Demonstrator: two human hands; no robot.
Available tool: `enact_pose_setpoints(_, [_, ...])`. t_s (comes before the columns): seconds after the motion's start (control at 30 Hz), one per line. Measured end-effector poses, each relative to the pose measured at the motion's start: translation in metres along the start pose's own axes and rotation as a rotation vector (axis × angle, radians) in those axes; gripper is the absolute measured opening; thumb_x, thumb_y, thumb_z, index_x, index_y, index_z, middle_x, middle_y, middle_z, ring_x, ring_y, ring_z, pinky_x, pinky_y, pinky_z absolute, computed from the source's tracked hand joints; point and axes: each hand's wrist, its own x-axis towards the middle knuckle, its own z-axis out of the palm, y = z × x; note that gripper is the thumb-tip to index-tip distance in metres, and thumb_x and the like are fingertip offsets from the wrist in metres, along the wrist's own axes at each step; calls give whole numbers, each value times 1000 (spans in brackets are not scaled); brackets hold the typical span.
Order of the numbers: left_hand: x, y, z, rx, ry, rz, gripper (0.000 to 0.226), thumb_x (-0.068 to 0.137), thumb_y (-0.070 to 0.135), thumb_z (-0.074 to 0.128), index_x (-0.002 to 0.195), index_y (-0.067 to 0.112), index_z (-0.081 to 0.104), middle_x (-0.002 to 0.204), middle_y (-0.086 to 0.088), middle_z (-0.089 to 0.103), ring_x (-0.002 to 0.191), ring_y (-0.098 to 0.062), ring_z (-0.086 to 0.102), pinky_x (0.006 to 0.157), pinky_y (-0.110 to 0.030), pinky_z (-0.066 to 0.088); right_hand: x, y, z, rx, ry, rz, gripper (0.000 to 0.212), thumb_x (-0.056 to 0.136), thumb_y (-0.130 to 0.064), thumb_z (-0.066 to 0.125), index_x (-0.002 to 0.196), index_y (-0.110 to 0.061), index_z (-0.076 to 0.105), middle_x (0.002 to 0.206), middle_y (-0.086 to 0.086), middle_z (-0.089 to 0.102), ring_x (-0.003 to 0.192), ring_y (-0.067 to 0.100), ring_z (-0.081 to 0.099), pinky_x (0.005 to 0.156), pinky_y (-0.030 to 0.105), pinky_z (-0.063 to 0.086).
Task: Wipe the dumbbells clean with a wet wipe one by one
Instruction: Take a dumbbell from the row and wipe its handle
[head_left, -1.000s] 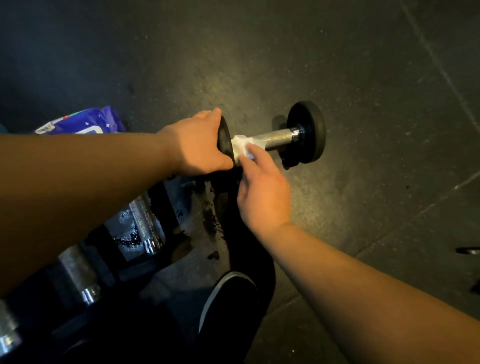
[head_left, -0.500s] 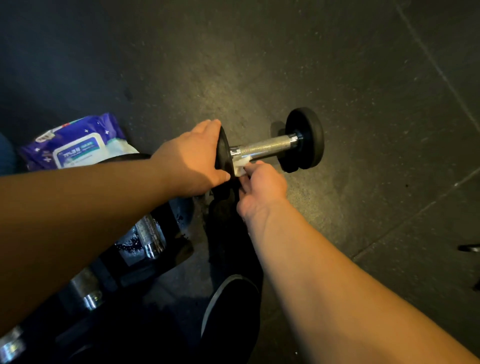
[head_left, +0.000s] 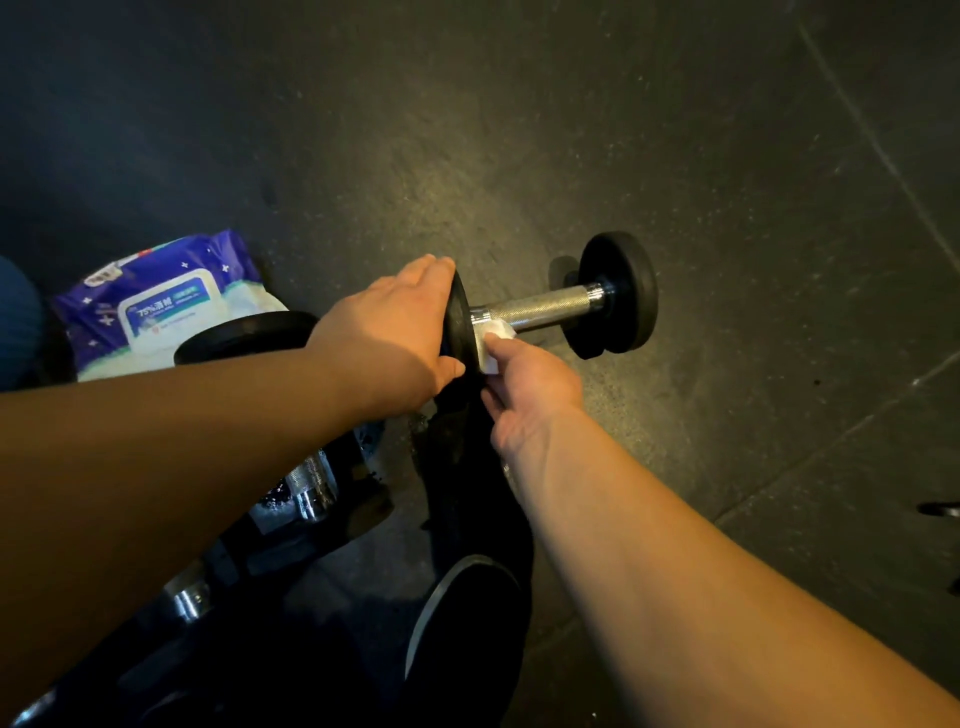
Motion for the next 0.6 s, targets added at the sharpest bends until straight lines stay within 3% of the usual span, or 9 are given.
enact_pose_setpoints(0.1, [-1, 0, 2, 3, 0, -1, 98, 84, 45, 71, 156, 20, 9, 165, 0, 12, 146, -25, 27, 114, -39, 28, -4, -6, -3, 9, 26, -123, 17, 87, -2, 72, 79, -15, 64, 68, 5, 65, 55, 14, 60, 37, 15, 45])
enact_pose_setpoints(0.17, [-2, 0, 3, 4, 5, -1, 99, 84, 45, 71, 156, 21, 8, 165, 1, 11, 146, -24, 27, 114, -39, 28, -3, -8, -4, -120, 27, -379, 15, 84, -12, 77, 76, -19, 67, 67, 0, 69, 62, 14, 67, 64, 30, 62])
enact_pose_setpoints(0.23, [-3, 0, 3, 5, 8, 0, 99, 84, 44, 71, 156, 21, 8, 165, 1, 11, 146, -24, 27, 114, -39, 28, 2, -11, -5, -447, 76, -687, 11, 82, -27, 79, 80, -26, 68, 73, -8, 72, 73, 12, 70, 79, 42, 60])
enact_pose_setpoints(0.33, [-4, 1, 5, 13, 14, 3, 99, 84, 44, 72, 156, 21, 8, 165, 1, 11, 146, -24, 28, 113, -38, 29, 10, -20, -3, -906, 50, -1020, 8, 87, -32, 70, 94, -31, 65, 87, -9, 70, 84, 13, 66, 79, 37, 55])
enact_pose_setpoints(0.43, [-3, 1, 5, 24, 7, 1, 97, 85, 44, 71, 156, 21, 9, 165, 1, 11, 146, -24, 27, 113, -39, 29, 20, -24, -5, -1307, -47, -1113, 15, 89, -25, 62, 102, -32, 66, 93, 0, 68, 88, 23, 63, 73, 33, 50])
enact_pose_setpoints(0.53, [1, -1, 0, 4, -16, 6, 97, 85, 45, 71, 156, 20, 10, 164, 0, 13, 146, -24, 27, 113, -41, 29, 18, -21, -18, -1407, -76, -1241, 22, 87, -16, 60, 103, -28, 70, 87, 4, 65, 85, 25, 60, 66, 29, 37])
enact_pose_setpoints(0.6, [3, -3, -4, -11, -28, 11, 96, 84, 46, 71, 156, 19, 12, 164, -1, 15, 146, -25, 28, 114, -42, 29, 14, -19, -24, -1390, -86, -1317, 22, 84, -12, 61, 100, -23, 72, 82, 4, 66, 86, 26, 60, 66, 30, 37])
